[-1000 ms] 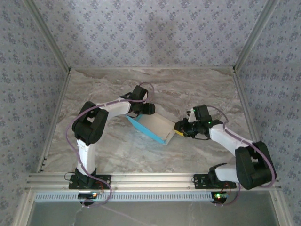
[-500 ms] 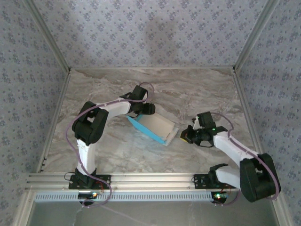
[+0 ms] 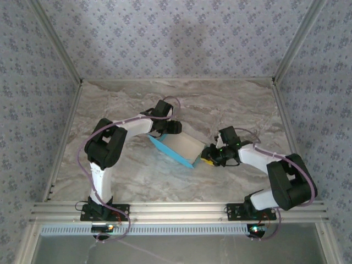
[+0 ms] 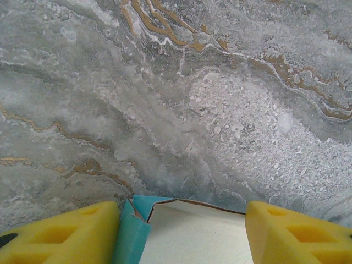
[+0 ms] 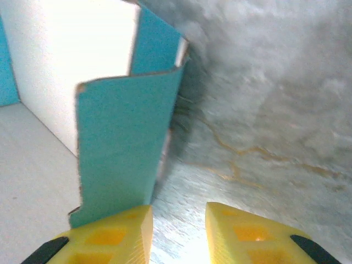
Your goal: Fold the paper box
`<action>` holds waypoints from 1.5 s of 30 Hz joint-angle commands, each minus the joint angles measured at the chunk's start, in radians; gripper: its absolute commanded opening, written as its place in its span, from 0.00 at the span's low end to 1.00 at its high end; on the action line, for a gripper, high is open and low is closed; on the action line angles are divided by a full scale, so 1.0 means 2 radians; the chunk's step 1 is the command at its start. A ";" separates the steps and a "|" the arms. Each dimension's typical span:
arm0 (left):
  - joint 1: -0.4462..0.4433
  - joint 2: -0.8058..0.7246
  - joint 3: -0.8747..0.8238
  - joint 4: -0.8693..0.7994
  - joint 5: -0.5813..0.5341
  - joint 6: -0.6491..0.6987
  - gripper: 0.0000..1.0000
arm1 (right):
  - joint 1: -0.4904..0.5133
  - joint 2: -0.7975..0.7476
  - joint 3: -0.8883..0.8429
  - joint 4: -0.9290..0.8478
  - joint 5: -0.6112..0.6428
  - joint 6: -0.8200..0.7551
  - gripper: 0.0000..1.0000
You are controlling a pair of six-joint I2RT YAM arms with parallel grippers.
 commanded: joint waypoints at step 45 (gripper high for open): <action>-0.001 0.004 -0.014 0.019 0.017 -0.019 0.58 | 0.053 0.159 0.164 -0.150 0.075 -0.012 0.37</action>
